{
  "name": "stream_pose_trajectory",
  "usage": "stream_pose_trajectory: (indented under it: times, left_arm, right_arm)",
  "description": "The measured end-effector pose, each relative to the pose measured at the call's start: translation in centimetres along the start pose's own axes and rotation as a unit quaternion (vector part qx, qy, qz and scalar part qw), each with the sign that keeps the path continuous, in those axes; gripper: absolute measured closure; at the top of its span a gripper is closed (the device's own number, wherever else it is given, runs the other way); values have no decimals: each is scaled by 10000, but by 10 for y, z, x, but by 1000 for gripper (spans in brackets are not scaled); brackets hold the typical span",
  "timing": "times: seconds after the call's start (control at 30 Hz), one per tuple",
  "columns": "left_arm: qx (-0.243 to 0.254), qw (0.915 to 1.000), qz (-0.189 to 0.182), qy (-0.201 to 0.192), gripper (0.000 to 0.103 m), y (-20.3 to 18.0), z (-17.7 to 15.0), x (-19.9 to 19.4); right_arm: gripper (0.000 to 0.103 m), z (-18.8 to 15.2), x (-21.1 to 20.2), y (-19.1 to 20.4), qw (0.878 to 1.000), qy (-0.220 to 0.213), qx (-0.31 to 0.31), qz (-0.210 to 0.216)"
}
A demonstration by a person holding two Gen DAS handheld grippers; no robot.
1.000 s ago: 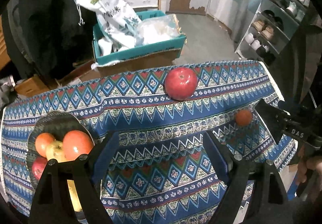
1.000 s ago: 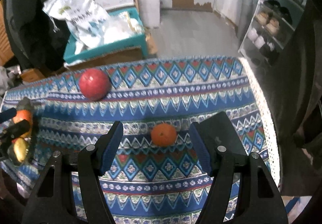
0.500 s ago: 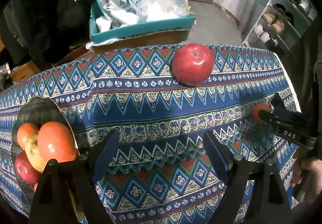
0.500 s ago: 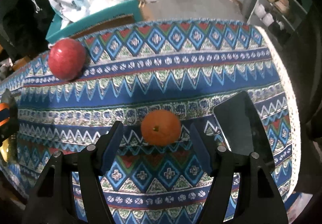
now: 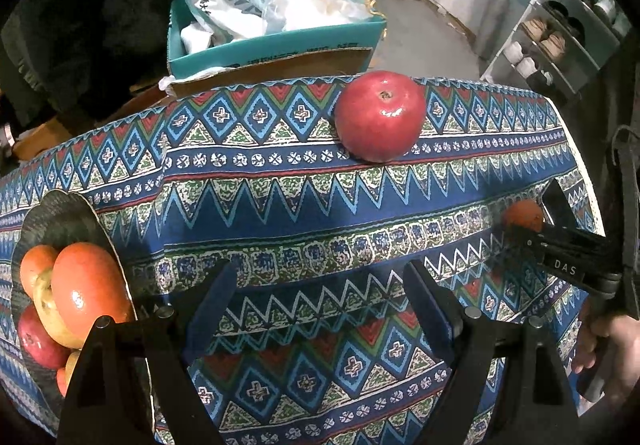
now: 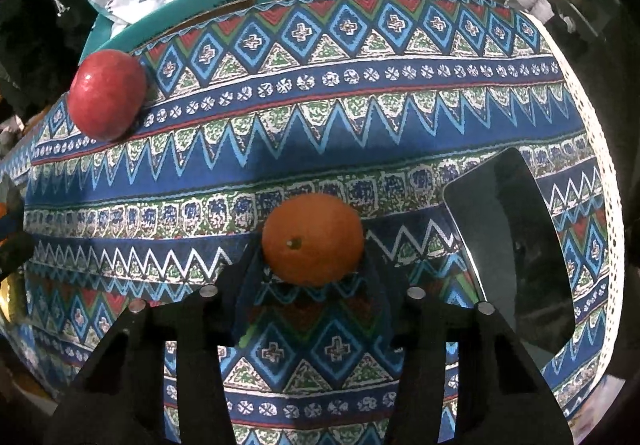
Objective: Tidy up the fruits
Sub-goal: 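Reach the left tool to the red apple while the right tool reaches the small orange, then close the left tool on the red apple while the right tool grasps the small orange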
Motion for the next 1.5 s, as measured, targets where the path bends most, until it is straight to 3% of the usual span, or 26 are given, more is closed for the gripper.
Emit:
stream_pose_trajectory:
  times: [0.57,1.1,1.5]
  left_arm:
    - [-36,9999,-135,28,17,-9,11,5]
    - [-169,9993,-297,-137,14,-22,78,8]
    - [-180,9990,-409,-70,11,-34,106,36]
  right_arm:
    - [57,7,-1,4,9997,-217,-70,24]
    - [57,77,-39,32,9966,-632,-518,-37]
    - [57,93,-36,31,9967,-684,-438,61]
Point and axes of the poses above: each gripper's, at about its wrist camera, not at the fingertips, and x roughly the way its jaws point, y to its left, z to its top, the point moved 8 cm from there along x, roughly the way its jaws point, and after that the axes turned 15 degrees about y, right-handed, at the moved point
